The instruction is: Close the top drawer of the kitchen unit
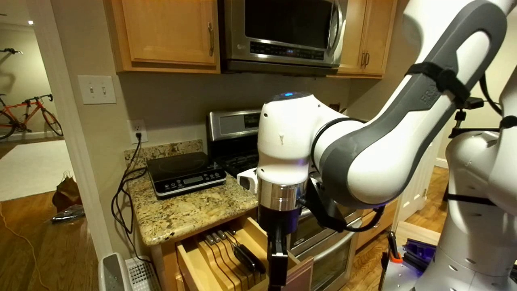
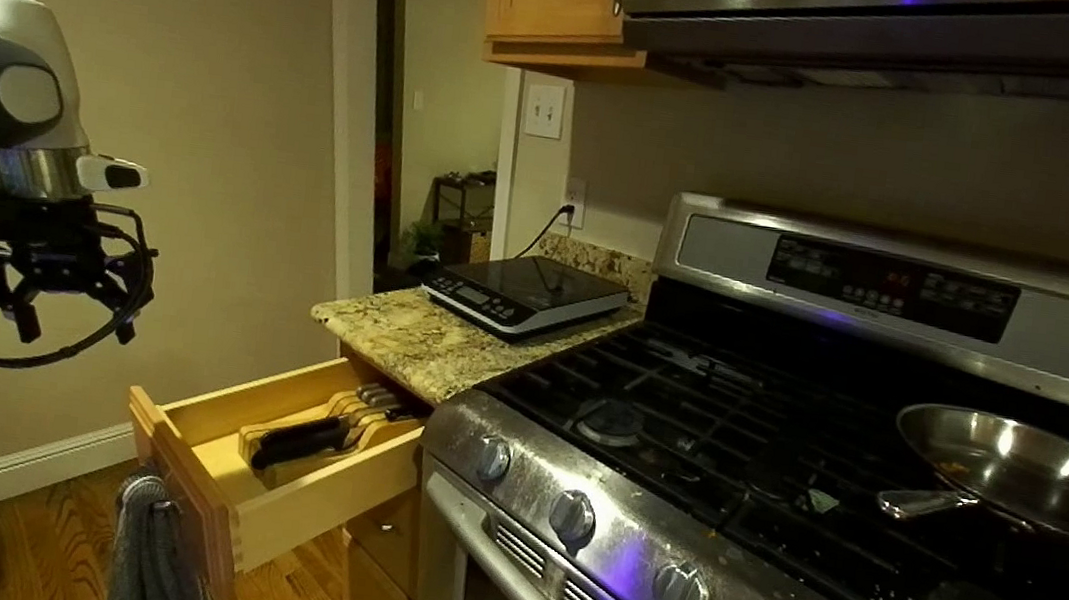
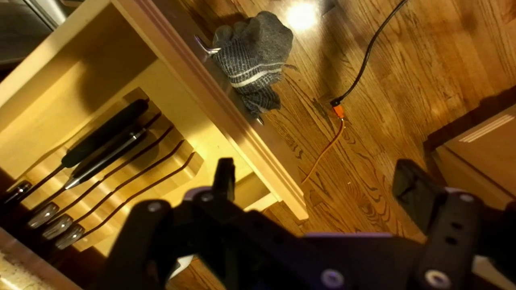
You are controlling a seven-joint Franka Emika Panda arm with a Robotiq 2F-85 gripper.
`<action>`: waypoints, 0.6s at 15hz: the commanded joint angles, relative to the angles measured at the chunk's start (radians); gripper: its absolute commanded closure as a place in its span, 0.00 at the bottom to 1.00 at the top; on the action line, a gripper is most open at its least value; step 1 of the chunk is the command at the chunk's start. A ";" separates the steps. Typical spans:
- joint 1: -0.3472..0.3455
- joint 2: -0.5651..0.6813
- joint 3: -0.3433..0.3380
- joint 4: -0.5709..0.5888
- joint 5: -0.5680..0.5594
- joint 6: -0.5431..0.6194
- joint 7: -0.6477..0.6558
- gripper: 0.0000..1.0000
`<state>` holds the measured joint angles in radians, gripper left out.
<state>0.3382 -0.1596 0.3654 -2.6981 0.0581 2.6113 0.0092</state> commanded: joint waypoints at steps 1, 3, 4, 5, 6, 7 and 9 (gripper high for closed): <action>-0.002 0.121 0.017 0.016 -0.112 0.071 0.037 0.00; 0.001 0.184 0.018 0.029 -0.170 0.086 0.057 0.02; 0.004 0.214 0.015 0.037 -0.193 0.091 0.062 0.21; 0.008 0.241 0.011 0.046 -0.219 0.093 0.076 0.26; 0.013 0.267 0.005 0.057 -0.245 0.104 0.090 0.33; 0.019 0.290 -0.001 0.066 -0.267 0.123 0.096 0.40; 0.021 0.338 -0.008 0.085 -0.263 0.178 0.081 0.53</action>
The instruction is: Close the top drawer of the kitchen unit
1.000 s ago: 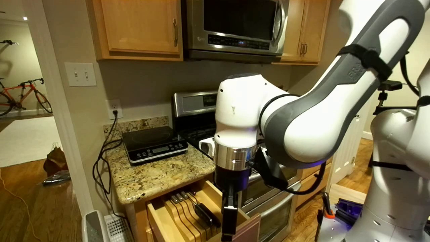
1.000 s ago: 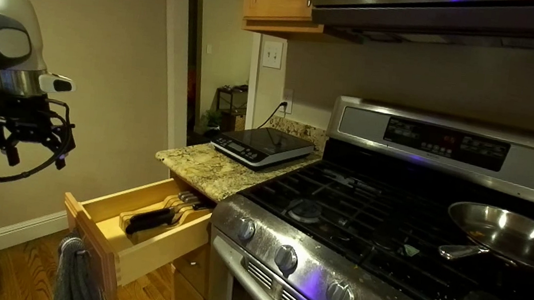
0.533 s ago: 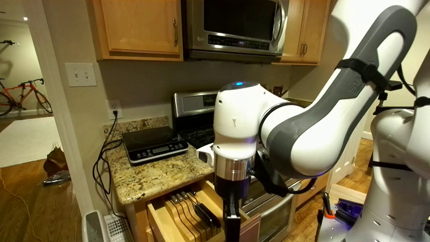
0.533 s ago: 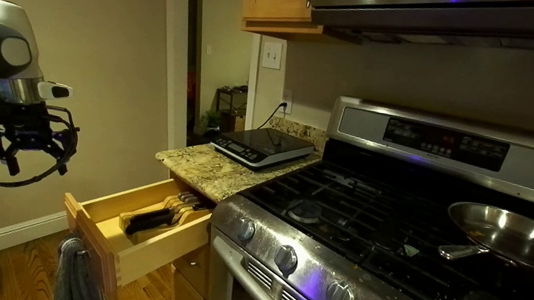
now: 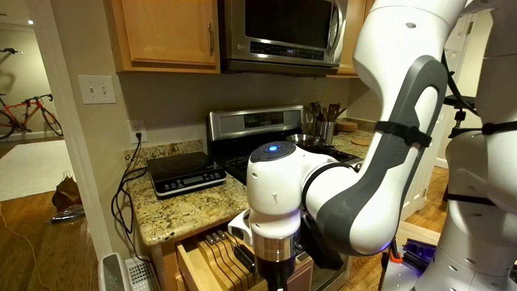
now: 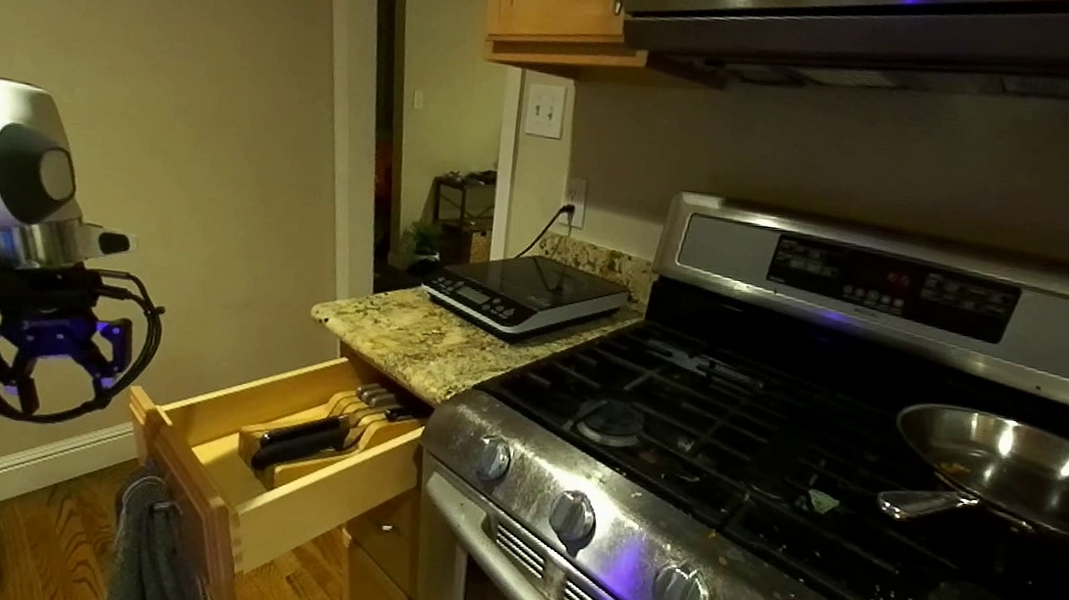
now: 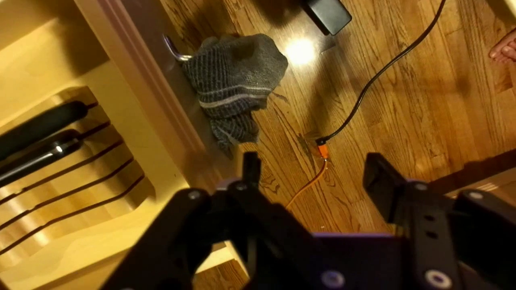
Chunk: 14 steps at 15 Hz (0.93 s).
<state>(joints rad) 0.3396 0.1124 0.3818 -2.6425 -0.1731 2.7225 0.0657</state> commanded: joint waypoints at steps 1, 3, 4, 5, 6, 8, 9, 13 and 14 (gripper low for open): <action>0.019 0.093 -0.027 0.037 -0.022 0.100 0.010 0.59; 0.012 0.142 -0.035 0.053 -0.054 0.152 0.026 0.72; 0.018 0.166 -0.049 0.063 -0.070 0.170 0.033 0.80; 0.029 0.185 -0.071 0.072 -0.094 0.183 0.044 0.85; 0.032 0.206 -0.084 0.081 -0.108 0.202 0.040 0.93; 0.053 0.237 -0.130 0.101 -0.153 0.227 0.051 0.96; 0.063 0.253 -0.153 0.114 -0.171 0.236 0.052 0.98; 0.124 0.308 -0.251 0.169 -0.234 0.254 0.067 0.96; 0.139 0.318 -0.272 0.181 -0.247 0.253 0.070 0.95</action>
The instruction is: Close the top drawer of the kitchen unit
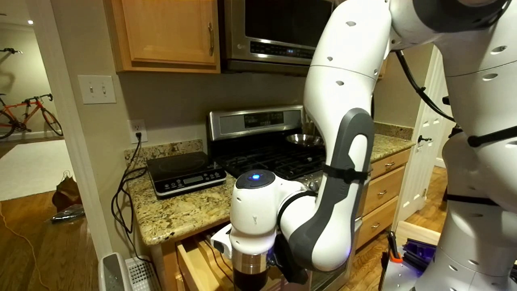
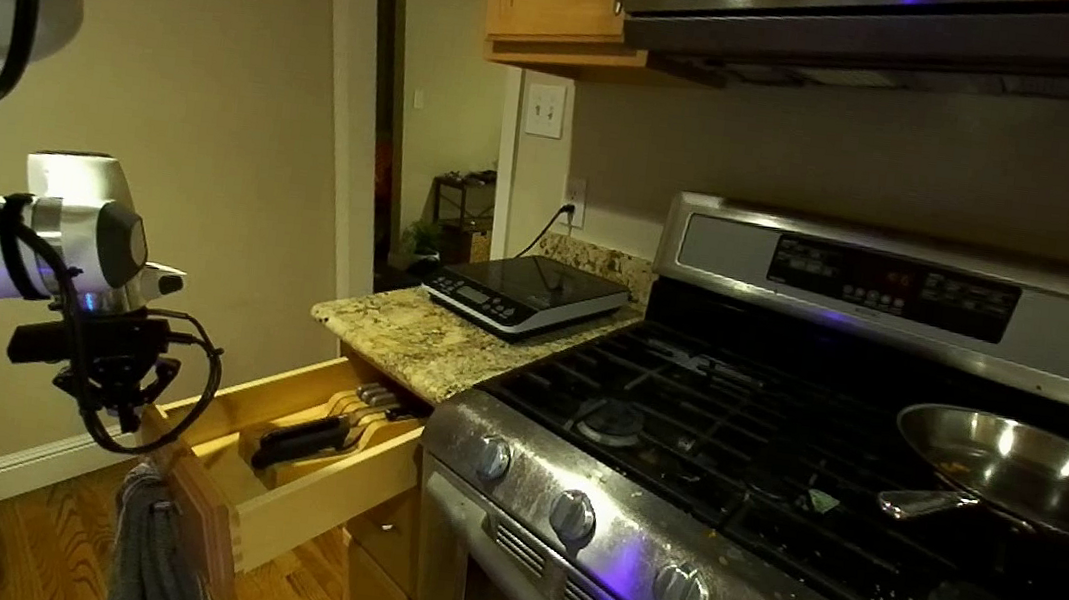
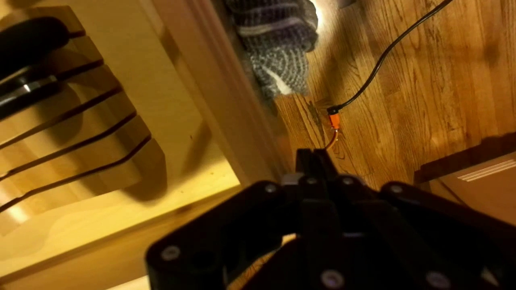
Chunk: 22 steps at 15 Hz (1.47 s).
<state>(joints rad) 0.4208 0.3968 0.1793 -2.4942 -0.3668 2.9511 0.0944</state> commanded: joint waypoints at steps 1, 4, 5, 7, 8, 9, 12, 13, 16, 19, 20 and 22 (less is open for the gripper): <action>0.077 0.042 -0.090 0.044 -0.066 0.020 0.045 0.95; 0.127 0.069 -0.156 0.080 -0.105 0.013 0.043 0.95; 0.143 0.079 -0.181 0.096 -0.115 0.011 0.046 0.96; 0.170 0.098 -0.232 0.129 -0.132 0.009 0.048 0.95; 0.182 0.109 -0.258 0.149 -0.136 0.006 0.048 0.95; 0.189 0.122 -0.285 0.173 -0.139 -0.001 0.045 0.95; 0.209 0.156 -0.354 0.238 -0.136 -0.013 0.037 0.95; 0.213 0.169 -0.376 0.265 -0.139 -0.018 0.035 0.95; 0.221 0.203 -0.423 0.327 -0.145 -0.018 0.040 0.95; 0.240 0.216 -0.462 0.364 -0.156 -0.011 0.045 0.95; 0.247 0.220 -0.471 0.371 -0.159 -0.010 0.046 0.95; 0.267 0.220 -0.488 0.374 -0.166 -0.008 0.048 0.95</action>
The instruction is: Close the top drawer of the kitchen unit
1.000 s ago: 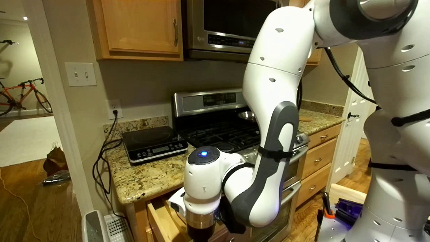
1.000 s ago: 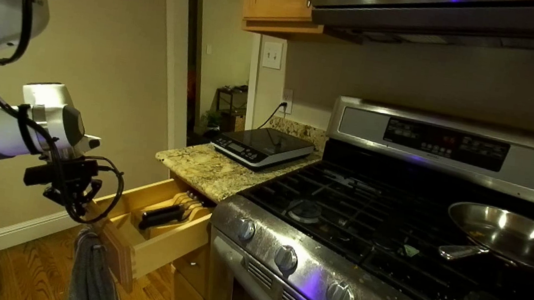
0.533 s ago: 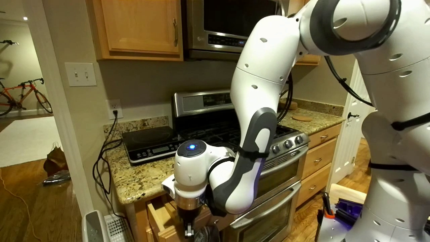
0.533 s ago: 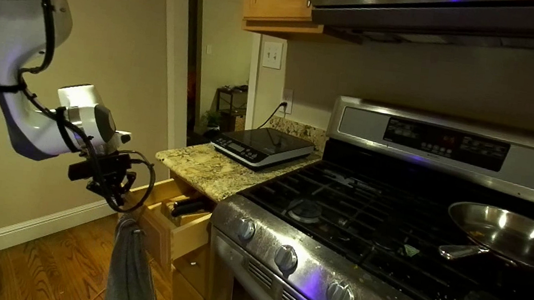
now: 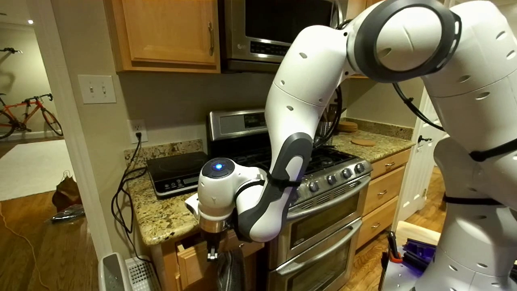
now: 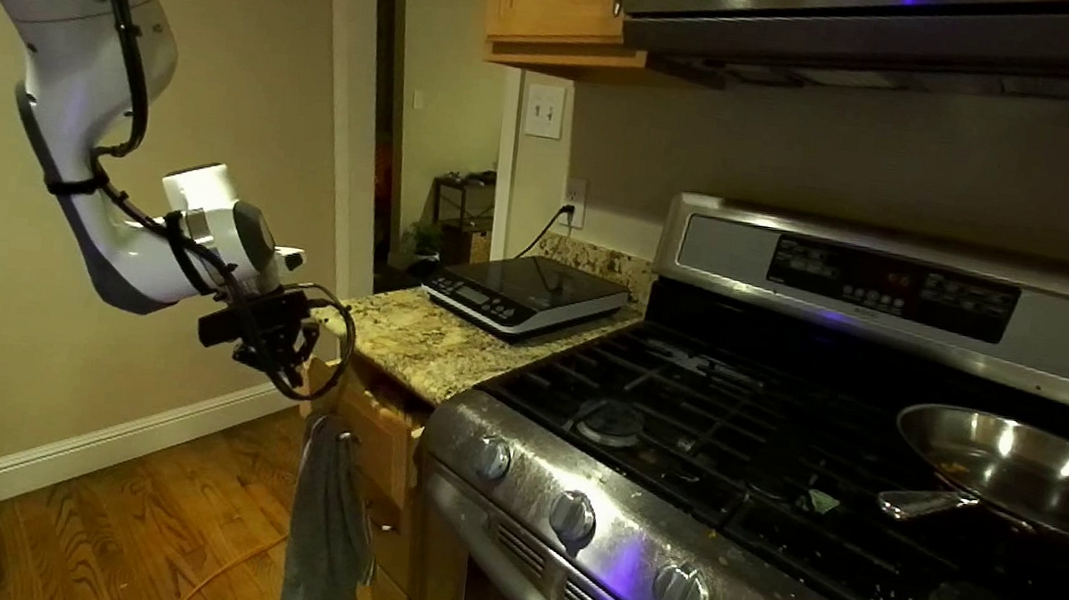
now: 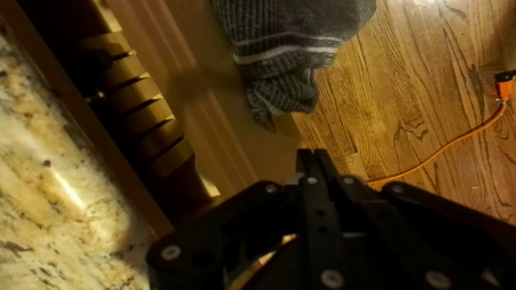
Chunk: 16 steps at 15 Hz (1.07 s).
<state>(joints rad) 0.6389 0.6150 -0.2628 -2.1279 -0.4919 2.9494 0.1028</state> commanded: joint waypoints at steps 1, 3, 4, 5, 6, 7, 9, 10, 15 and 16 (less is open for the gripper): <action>0.061 -0.002 -0.054 0.003 -0.046 -0.005 0.040 0.95; 0.071 -0.020 -0.046 -0.017 -0.045 -0.013 0.031 0.96; 0.079 -0.023 -0.046 -0.020 -0.043 -0.020 0.034 0.96; 0.079 -0.042 -0.027 -0.040 -0.037 -0.033 0.020 0.97; 0.076 -0.058 -0.010 -0.058 -0.032 -0.042 0.010 0.98; 0.069 -0.077 0.015 -0.079 -0.022 -0.053 0.000 0.97; 0.043 -0.113 0.077 -0.118 0.005 -0.098 -0.019 0.72; 0.019 -0.134 0.120 -0.136 0.028 -0.141 -0.035 0.70; -0.140 -0.237 0.336 -0.189 0.177 -0.367 -0.090 0.39; -0.171 -0.257 0.368 -0.197 0.201 -0.392 -0.095 0.31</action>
<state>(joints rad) 0.5599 0.4644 0.0206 -2.2542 -0.3494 2.6409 0.0454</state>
